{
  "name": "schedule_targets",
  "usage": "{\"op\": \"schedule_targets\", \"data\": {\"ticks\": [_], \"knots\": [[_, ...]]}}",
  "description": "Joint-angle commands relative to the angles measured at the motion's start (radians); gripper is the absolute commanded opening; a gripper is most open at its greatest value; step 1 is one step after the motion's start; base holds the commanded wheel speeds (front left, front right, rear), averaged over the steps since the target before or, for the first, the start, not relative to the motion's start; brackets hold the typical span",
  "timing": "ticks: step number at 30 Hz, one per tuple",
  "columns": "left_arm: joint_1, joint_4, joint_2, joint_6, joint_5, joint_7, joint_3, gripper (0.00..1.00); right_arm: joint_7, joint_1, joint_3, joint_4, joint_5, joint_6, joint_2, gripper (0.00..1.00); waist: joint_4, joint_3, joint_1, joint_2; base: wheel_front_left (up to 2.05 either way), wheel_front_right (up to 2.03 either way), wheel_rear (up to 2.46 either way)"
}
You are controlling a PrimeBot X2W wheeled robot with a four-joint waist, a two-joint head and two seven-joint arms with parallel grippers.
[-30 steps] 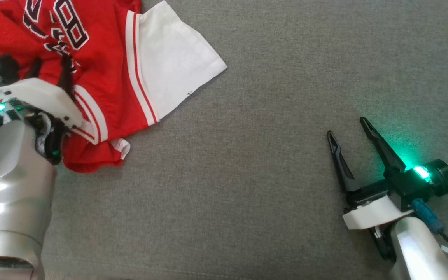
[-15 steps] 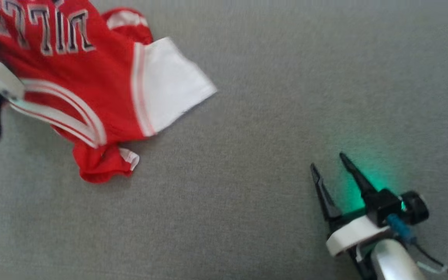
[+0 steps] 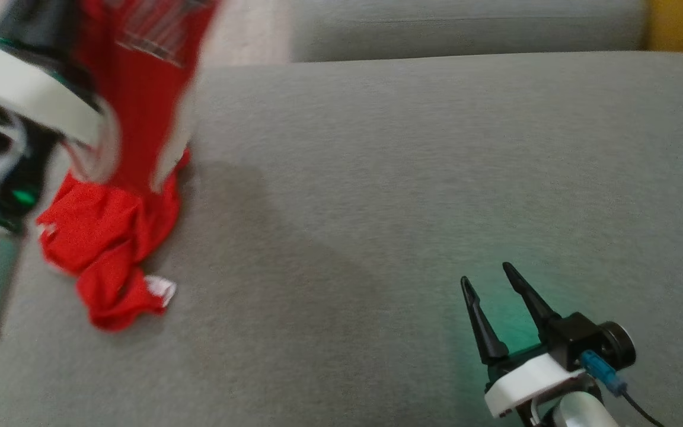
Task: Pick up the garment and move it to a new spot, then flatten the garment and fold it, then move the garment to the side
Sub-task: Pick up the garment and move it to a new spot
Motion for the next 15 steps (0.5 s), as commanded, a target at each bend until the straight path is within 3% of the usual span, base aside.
{"op": "schedule_targets", "data": {"ticks": [1,8,15], "knots": [[-0.027,-0.072,0.045,0.01,-0.015,0.021,0.034,0.0,-0.003,-0.017,0.026,-0.034,0.008,-0.001,0.005,1.0,-0.06,-0.02,0.0002,-0.0001,0.0,0.0,0.0],[0.08,-0.367,-0.024,0.064,-0.116,0.123,-0.035,0.0,-0.003,-0.04,0.073,-0.061,0.051,-0.001,0.005,1.0,-0.204,0.002,0.0002,-0.0001,0.0,0.0,0.0],[0.108,-0.406,-0.12,0.078,-0.168,0.167,-0.132,0.0,-0.004,-0.073,0.098,-0.09,0.083,-0.001,0.006,1.0,-0.346,0.04,0.0002,-0.0001,0.0,0.0,0.0]]}}
